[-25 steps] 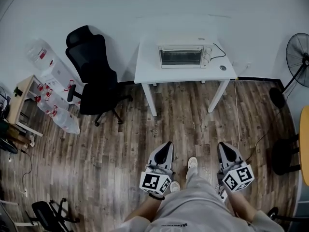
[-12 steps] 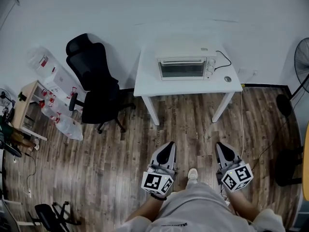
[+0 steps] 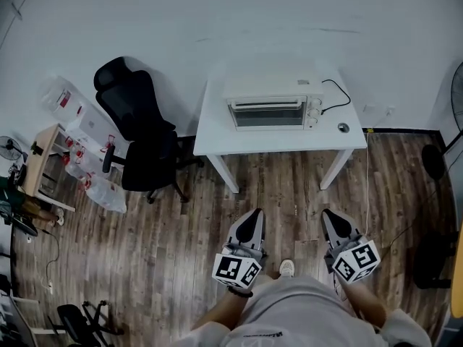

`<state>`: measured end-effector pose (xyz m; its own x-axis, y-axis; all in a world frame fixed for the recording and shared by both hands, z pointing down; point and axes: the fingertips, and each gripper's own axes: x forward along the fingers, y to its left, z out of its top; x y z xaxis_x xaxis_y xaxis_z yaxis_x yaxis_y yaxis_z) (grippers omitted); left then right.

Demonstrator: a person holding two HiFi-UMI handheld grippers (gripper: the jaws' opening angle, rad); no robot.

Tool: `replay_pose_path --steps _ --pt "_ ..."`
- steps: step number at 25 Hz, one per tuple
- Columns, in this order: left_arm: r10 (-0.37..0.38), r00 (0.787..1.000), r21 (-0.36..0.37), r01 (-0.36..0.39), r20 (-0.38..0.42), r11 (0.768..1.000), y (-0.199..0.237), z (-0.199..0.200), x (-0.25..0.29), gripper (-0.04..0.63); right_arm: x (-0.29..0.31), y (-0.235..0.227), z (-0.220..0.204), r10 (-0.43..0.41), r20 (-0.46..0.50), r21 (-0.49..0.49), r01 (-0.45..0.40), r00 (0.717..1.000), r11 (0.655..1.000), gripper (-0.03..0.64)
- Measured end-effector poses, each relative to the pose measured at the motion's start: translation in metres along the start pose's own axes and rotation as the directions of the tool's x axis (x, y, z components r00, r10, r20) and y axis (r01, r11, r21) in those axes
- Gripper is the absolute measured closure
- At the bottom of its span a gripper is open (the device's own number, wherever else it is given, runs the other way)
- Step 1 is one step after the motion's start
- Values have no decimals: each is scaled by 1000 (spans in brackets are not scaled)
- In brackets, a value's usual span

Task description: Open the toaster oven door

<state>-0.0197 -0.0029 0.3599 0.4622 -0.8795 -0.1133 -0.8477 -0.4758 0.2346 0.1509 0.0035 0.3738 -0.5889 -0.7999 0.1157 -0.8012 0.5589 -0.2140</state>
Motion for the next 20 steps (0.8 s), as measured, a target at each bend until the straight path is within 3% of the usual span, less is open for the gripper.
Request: replay_pose_path --steps 10,20 --pt "37 999 -24 -37 -10 999 20 -3 43 589 36 -31 2 11 -28 3 -11 1000 1000 600" --pt "3 1000 -97 -6 -29 995 72 -13 111 589 100 -58 21 -26 -28 -22 25 999 999 600"
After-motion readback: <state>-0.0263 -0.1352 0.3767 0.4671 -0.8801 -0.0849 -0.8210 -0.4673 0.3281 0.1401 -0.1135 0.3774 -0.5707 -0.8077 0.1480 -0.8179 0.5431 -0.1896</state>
